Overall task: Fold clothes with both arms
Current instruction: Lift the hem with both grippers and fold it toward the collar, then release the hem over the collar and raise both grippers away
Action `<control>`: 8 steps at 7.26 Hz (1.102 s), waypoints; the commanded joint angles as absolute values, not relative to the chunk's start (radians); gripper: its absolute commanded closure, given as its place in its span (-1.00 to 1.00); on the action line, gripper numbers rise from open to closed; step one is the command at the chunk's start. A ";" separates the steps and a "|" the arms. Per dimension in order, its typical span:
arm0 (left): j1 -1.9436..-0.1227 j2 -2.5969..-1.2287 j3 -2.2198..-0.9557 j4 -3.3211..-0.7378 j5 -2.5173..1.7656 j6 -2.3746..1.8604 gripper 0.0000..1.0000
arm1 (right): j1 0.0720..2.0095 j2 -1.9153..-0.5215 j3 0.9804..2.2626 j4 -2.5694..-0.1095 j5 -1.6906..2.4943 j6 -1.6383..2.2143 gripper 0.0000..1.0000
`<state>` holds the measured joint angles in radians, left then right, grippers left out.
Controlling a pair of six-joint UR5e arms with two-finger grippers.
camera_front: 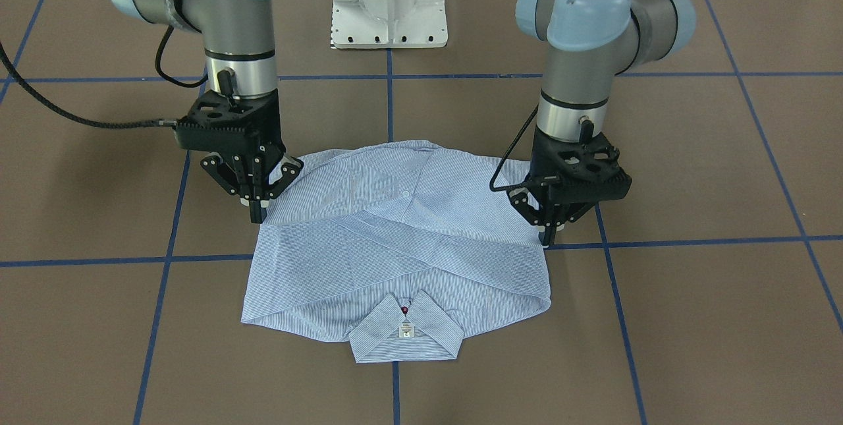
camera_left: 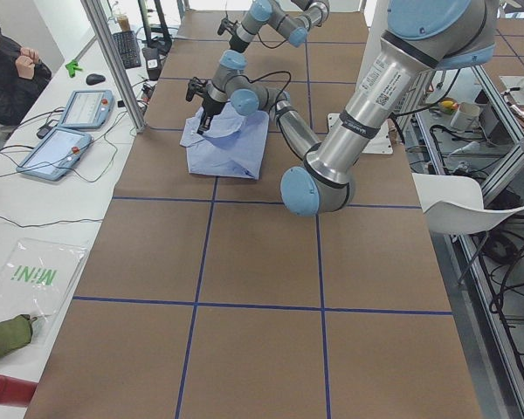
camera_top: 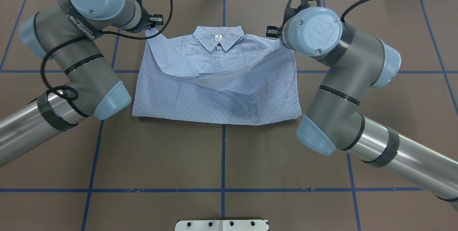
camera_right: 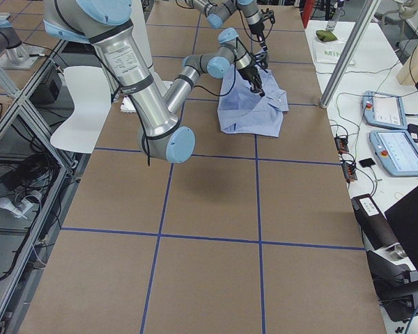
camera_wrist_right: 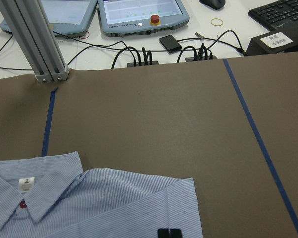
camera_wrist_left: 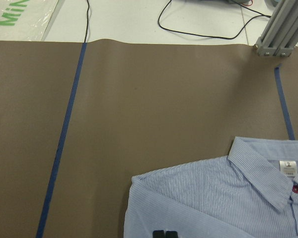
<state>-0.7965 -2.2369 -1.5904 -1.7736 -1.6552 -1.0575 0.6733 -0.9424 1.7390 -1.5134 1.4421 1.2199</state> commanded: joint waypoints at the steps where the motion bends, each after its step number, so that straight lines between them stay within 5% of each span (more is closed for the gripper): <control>1: -0.801 -2.252 -1.420 -1.938 -1.655 -0.994 1.00 | 0.680 -0.930 1.556 -1.373 1.466 1.177 1.00; 8: -0.840 -2.266 -1.362 -2.005 -1.690 -0.944 1.00 | 0.776 -0.940 1.531 -1.224 1.560 1.127 1.00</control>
<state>-0.8229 -2.2589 -1.3610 -2.0059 -1.6702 -0.9554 0.7591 -0.9415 1.5310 -1.2581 1.5458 1.1303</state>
